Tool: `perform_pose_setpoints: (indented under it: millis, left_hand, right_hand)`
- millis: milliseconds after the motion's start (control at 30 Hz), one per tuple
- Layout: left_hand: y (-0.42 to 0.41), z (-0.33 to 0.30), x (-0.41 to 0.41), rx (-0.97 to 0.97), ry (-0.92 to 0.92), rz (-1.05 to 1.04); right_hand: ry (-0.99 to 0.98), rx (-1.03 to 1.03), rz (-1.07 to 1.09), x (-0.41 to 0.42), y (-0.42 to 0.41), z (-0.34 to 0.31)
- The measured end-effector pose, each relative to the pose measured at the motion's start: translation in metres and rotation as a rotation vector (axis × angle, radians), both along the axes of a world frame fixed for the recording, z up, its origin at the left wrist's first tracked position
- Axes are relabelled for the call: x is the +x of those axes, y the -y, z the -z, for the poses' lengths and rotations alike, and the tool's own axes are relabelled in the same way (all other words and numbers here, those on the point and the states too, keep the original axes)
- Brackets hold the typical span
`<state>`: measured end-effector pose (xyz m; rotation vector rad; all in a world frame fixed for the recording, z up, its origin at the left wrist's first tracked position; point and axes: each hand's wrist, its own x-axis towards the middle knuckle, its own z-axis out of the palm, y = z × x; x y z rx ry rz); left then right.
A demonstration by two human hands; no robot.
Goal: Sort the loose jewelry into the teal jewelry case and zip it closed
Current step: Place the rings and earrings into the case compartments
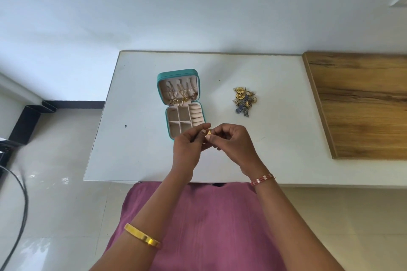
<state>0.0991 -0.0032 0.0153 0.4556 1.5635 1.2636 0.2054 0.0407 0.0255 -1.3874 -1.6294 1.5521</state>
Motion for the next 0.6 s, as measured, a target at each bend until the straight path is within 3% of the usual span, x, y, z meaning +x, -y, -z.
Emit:
perform_pose_setpoints:
  millis: [200, 467, 600]
  left_hand:
    - [0.008, -0.013, -0.013, 0.015, -0.010, 0.026]
    - [0.009, -0.014, -0.020, 0.006, -0.162, -0.174]
    - [0.001, -0.013, -0.023, 0.034, -0.126, -0.215]
  right_hand:
    - [0.044, 0.058, -0.009, -0.007, 0.003, -0.012]
    - [0.132, 0.274, 0.070, -0.026, 0.008, -0.010]
    - [0.143, 0.341, 0.097, -0.034, 0.003, -0.003]
